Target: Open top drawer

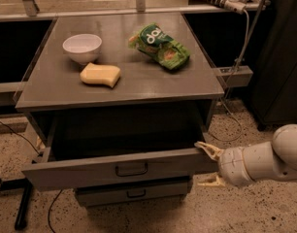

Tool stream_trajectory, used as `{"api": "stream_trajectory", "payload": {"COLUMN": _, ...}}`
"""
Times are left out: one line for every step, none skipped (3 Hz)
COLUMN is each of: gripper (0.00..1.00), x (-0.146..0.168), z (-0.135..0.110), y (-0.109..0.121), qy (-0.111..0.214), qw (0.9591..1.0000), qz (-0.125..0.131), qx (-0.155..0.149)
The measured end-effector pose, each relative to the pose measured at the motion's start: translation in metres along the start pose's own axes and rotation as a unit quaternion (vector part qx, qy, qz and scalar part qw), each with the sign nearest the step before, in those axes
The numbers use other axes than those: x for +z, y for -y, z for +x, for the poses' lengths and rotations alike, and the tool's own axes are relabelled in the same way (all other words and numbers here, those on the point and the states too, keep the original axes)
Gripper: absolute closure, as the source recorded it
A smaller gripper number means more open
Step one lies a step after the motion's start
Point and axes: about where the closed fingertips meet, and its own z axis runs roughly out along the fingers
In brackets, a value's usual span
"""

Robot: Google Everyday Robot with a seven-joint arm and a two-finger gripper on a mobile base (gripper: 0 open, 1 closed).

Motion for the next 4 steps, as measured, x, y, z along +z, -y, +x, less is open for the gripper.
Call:
{"api": "stream_trajectory", "payload": {"gripper": 0.84, "x": -0.006, "z": -0.005, "y": 0.002, "qy": 0.0, "qw": 1.0, "qz": 0.0, "qx": 0.0}}
{"api": "stream_trajectory", "payload": {"gripper": 1.0, "x": -0.01, "z": -0.008, "y": 0.004, "qy": 0.0, "qw": 1.0, "qz": 0.0, "qx": 0.0}}
{"api": "stream_trajectory", "payload": {"gripper": 1.0, "x": -0.016, "z": -0.012, "y": 0.007, "qy": 0.0, "qw": 1.0, "qz": 0.0, "qx": 0.0}}
{"api": "stream_trajectory", "payload": {"gripper": 1.0, "x": -0.017, "z": -0.012, "y": 0.007, "qy": 0.0, "qw": 1.0, "qz": 0.0, "qx": 0.0}}
